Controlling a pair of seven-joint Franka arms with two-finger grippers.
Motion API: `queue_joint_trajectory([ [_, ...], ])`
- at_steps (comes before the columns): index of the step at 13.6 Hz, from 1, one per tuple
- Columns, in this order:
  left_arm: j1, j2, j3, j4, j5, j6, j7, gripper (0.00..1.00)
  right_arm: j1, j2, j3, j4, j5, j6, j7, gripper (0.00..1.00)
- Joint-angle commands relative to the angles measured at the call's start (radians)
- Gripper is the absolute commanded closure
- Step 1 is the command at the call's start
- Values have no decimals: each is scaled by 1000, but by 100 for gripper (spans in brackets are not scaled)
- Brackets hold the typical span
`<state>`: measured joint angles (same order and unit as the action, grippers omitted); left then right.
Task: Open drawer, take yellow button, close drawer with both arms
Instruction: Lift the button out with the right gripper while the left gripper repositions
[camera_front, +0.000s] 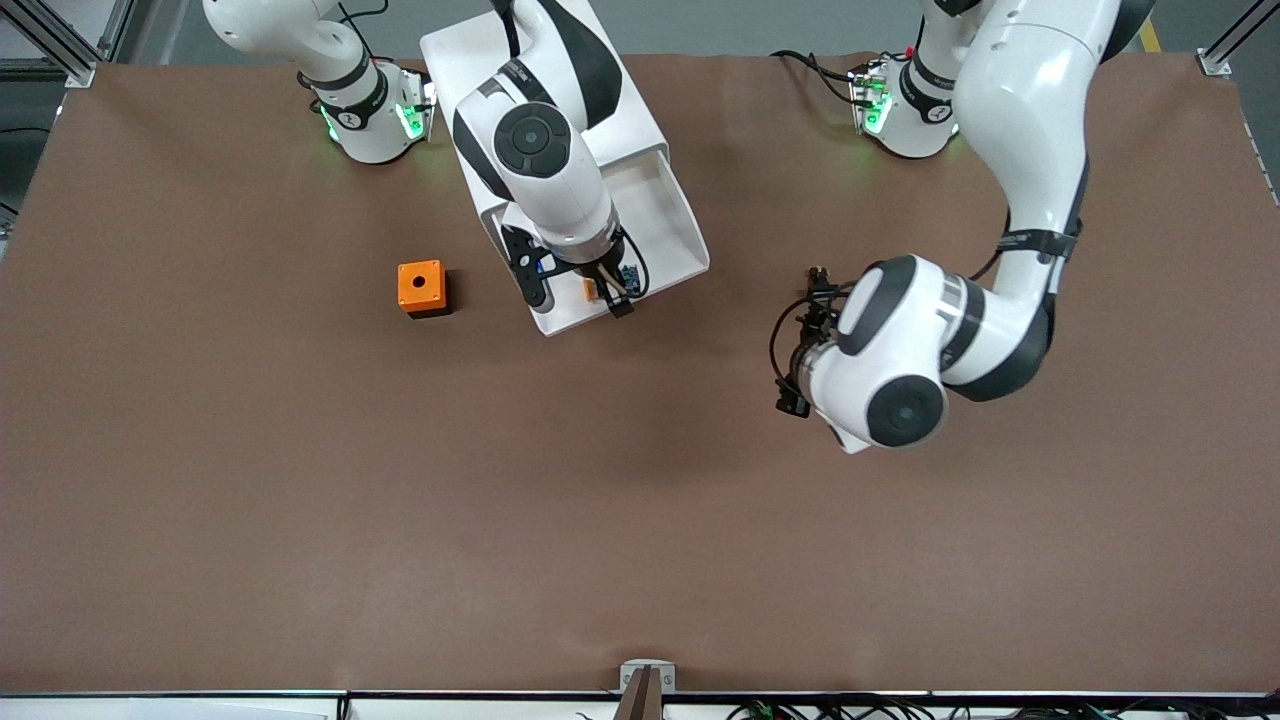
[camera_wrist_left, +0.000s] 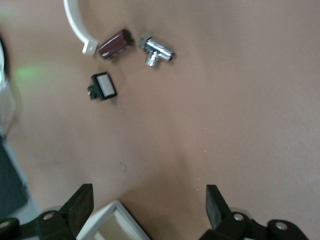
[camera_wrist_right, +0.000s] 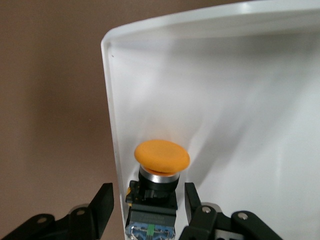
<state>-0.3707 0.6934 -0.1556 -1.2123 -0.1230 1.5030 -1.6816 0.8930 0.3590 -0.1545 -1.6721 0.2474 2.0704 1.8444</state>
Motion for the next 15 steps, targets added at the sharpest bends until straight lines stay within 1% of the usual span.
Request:
queue_joint_trajectory([
  [1, -75, -23, 5, -12, 109, 14, 97, 1, 0, -29, 1, -11, -20, -9, 16, 35],
  [3, -91, -23, 2, -12, 121, 51, 149, 1, -2, -34, 1, -11, -20, -10, 15, 37],
  [4, -96, -21, 2, -13, 121, 77, 190, 1, -2, -34, 1, -11, -20, -9, 15, 40],
  [6, -129, -18, 7, -16, 123, 140, 302, 1, -2, -34, 1, -11, -20, -9, 12, 51],
  [10, -172, -8, -1, -22, 121, 230, 431, 1, 0, -34, 1, -11, -20, -7, 9, 74],
  [12, -198, -8, 1, -24, 123, 233, 438, 1, 0, -34, 1, -8, -20, -7, 7, 85],
  [14, -198, -14, -1, -24, 123, 233, 438, 1, -3, -44, -2, -3, -20, -9, -14, 97],
  [15, -198, -14, -1, -24, 123, 233, 439, 1, -11, -55, -2, 0, -20, -10, -40, 99],
])
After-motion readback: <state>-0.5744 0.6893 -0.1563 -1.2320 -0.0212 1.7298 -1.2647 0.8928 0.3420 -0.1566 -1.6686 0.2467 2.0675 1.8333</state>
